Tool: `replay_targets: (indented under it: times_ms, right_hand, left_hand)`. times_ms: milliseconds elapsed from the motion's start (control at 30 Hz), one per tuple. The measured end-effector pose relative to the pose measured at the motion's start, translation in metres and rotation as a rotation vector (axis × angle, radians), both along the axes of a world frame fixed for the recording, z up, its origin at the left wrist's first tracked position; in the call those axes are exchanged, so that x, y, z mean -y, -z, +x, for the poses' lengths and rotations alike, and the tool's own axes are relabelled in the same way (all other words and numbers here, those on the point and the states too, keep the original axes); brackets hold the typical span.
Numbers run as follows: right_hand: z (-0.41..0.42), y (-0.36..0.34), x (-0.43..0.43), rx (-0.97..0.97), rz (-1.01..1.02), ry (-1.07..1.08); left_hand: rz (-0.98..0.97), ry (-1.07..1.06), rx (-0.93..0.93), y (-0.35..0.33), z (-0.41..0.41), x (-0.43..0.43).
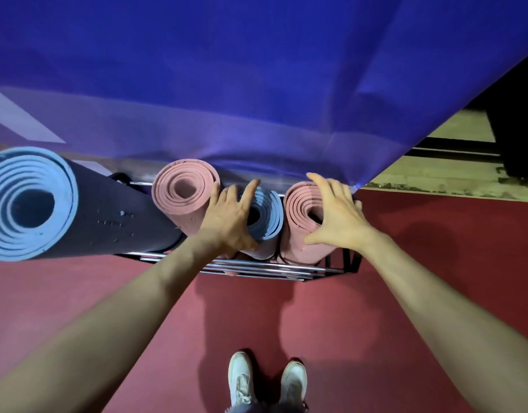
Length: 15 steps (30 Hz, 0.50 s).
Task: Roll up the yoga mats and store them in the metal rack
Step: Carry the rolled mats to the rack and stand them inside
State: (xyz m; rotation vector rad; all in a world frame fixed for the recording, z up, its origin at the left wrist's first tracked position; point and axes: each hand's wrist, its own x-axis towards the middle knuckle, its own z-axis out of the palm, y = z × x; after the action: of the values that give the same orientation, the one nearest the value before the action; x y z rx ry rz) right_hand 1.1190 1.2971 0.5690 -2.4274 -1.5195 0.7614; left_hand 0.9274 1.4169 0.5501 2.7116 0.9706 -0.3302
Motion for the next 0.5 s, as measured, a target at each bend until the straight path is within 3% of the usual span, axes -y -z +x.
replay_targets:
  times_ms: [167, 300, 500]
  right_hand:
    - [0.005, -0.017, 0.008, -0.001, 0.165, 0.024]
    - [-0.008, 0.002, 0.025, 0.077, 0.118, -0.099]
    - [-0.002, 0.028, 0.029, 0.059, 0.100, -0.083]
  left_hand:
    - [0.053, 0.046, -0.028, -0.019, 0.010, -0.013]
    - [0.079, 0.067, -0.115, -0.005, 0.010, -0.010]
    - [0.050, 0.036, -0.201, 0.006, 0.026, 0.007]
